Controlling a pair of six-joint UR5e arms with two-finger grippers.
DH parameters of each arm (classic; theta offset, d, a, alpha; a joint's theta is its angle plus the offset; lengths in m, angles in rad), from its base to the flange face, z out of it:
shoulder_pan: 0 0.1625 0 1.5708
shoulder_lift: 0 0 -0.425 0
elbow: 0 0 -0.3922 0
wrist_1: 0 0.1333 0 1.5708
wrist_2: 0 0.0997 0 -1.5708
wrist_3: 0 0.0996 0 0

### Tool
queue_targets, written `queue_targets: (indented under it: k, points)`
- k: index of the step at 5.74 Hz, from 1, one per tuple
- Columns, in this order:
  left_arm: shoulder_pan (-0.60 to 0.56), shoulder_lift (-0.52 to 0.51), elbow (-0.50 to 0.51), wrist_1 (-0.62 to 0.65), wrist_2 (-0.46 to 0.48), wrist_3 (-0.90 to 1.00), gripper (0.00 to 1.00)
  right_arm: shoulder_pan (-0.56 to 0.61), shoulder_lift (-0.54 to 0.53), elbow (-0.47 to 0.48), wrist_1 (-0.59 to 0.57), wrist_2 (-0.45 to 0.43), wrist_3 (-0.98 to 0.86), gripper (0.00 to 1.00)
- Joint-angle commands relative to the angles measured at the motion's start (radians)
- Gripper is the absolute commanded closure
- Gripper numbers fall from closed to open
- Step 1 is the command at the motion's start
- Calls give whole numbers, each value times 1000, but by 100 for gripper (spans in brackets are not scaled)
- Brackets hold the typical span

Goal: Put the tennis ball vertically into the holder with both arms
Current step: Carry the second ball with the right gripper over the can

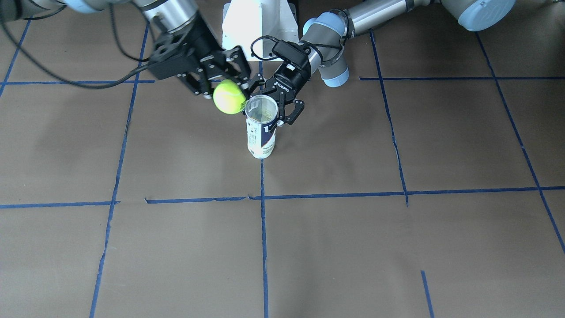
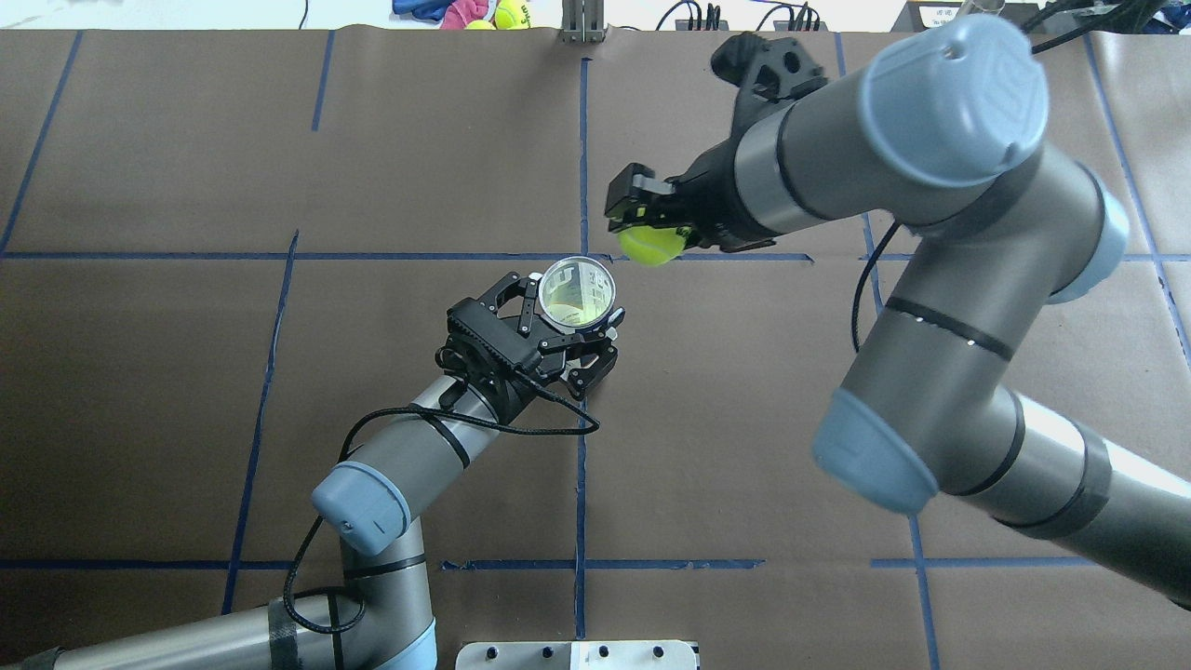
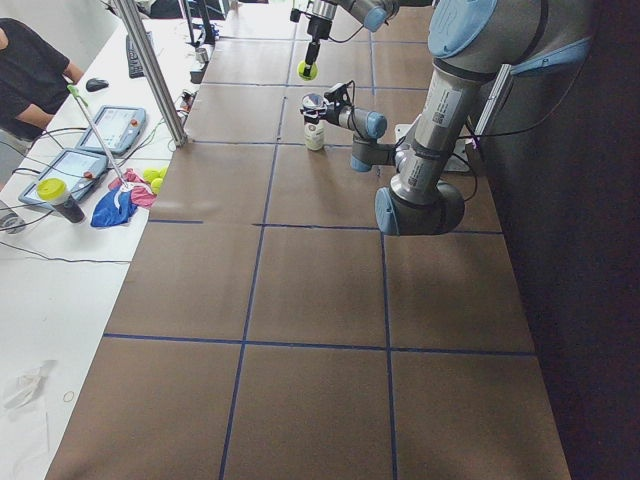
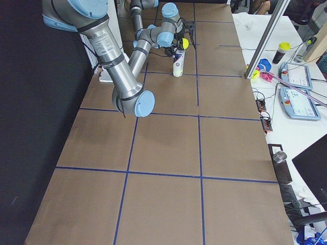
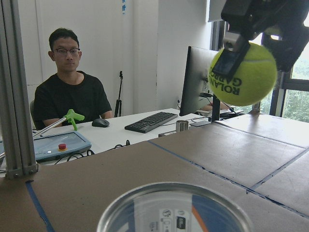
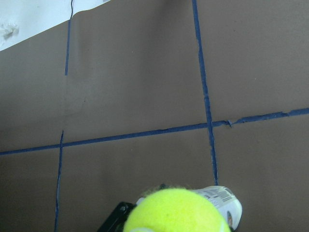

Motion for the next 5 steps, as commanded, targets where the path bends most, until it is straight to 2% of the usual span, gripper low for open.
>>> queue_targets:
  k: [1,3,4,5]
  points:
    - [0,1,0,0,-2,0,14,-90,45,-18,-47,-117,12,91]
    - [0,1,0,-2,-2,-2,14,-90,51,-32,-47,-120,12,86]
    - [0,1,0,0,-2,-2,14,-90,49,-41,-48,-132,12,80]
    - [2,1,0,0,-2,-2,14,-90,39,-43,-48,-134,12,57]
